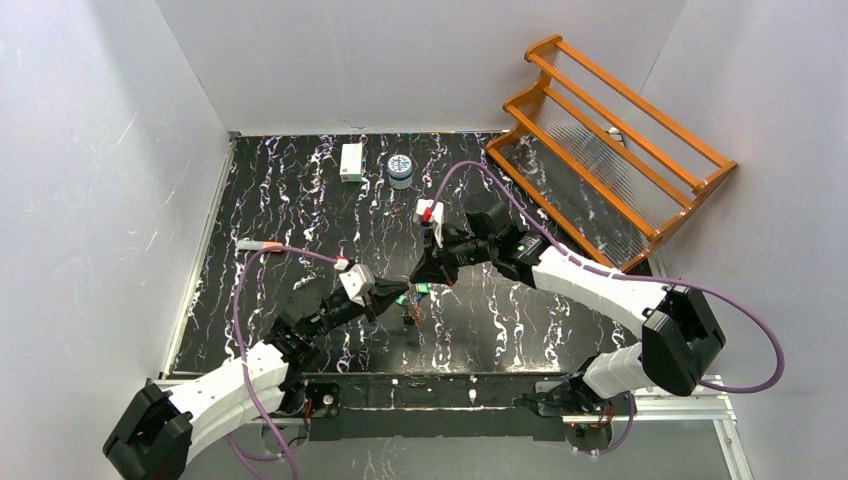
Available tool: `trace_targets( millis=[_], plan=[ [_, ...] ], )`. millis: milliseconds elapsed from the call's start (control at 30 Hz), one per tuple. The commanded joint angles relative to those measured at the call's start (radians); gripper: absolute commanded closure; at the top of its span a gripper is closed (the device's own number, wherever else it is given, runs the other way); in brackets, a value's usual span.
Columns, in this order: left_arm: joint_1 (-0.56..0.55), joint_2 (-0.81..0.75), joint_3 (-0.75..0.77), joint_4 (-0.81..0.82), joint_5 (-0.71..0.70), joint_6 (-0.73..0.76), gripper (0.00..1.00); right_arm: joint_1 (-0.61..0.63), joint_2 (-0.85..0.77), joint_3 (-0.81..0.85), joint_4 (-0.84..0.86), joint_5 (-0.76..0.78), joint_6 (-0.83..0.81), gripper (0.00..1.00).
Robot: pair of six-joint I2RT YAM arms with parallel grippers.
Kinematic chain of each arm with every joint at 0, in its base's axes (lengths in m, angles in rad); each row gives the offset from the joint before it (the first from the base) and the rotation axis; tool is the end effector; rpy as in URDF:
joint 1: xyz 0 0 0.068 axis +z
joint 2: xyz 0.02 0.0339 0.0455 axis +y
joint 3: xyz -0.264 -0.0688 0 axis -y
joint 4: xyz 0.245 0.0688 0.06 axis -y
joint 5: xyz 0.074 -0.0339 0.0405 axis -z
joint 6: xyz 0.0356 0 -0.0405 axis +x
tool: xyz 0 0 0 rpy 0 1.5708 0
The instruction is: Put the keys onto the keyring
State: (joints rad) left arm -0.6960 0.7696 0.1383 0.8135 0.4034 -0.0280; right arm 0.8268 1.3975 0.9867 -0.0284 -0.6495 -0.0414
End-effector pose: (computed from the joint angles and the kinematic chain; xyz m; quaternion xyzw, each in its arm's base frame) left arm 0.1204 -0.1188 0.2204 0.3510 0.5418 -0.3865 0.6587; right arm 0.1980 0.2469 0.2872 -0.4917 0.6539 0.4433 0.3663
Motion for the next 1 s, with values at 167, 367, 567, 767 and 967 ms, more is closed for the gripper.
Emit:
trace_targets(
  millis=[167, 367, 567, 767, 967],
  plan=[
    [-0.002, -0.016, 0.004, 0.058, -0.006, 0.002, 1.0, 0.001, -0.004, 0.013, 0.003, 0.035, -0.02, 0.99],
    [-0.002, -0.026, 0.006, 0.058, -0.003, 0.008, 1.0, 0.0, 0.029, -0.001, -0.006, 0.061, -0.016, 0.99],
    [-0.002, -0.023, 0.007, 0.058, 0.003, 0.008, 1.0, 0.0, 0.038, -0.026, 0.007, 0.087, 0.005, 0.99],
    [-0.002, -0.024, 0.007, 0.058, 0.008, 0.01, 1.0, 0.0, 0.045, -0.035, -0.005, 0.142, 0.026, 0.99],
    [-0.002, -0.027, 0.006, 0.058, 0.009, 0.013, 1.0, 0.0, 0.057, -0.037, -0.01, 0.164, 0.034, 0.99]
  ],
)
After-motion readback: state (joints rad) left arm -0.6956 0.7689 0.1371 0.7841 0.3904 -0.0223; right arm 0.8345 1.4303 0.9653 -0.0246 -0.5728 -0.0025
